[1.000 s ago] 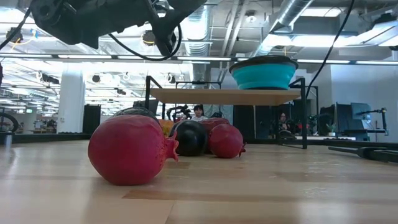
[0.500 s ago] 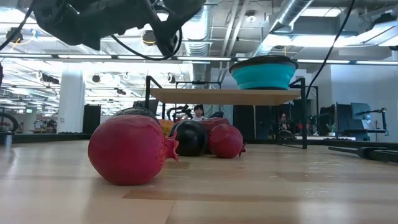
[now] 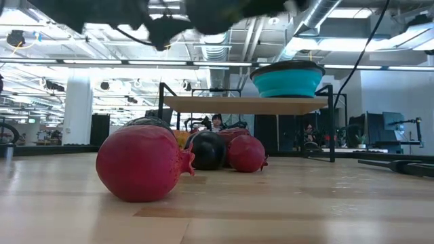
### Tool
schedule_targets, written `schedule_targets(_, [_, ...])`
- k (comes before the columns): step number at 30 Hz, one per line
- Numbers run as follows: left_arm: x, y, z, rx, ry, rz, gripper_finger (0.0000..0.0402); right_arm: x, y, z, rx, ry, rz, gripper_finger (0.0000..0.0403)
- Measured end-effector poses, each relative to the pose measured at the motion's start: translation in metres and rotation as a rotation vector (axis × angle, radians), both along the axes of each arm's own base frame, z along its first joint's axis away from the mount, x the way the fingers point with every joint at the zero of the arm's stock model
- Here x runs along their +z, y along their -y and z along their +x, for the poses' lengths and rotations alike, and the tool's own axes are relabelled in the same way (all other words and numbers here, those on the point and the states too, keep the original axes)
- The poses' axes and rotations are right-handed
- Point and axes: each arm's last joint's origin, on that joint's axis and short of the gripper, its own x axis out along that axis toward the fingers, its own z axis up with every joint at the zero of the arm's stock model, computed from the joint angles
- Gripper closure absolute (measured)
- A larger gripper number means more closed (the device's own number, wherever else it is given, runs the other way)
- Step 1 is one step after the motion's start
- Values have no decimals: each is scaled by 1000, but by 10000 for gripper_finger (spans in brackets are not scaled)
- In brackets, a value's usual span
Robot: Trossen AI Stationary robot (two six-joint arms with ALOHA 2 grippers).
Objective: Pick & Place Fruit
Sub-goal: Put the mangosteen into the strainer bowl
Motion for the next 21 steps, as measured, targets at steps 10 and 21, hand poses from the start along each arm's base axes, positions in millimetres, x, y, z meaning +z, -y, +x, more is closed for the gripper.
schedule_targets(10, [-41, 15, -24, 150, -247, 109, 100, 91, 57, -40, -97, -41, 171, 192])
schedule_targets(21, [-77, 14, -34, 171, -157, 7, 100, 162, 243, -73, -632, -382, 488, 188])
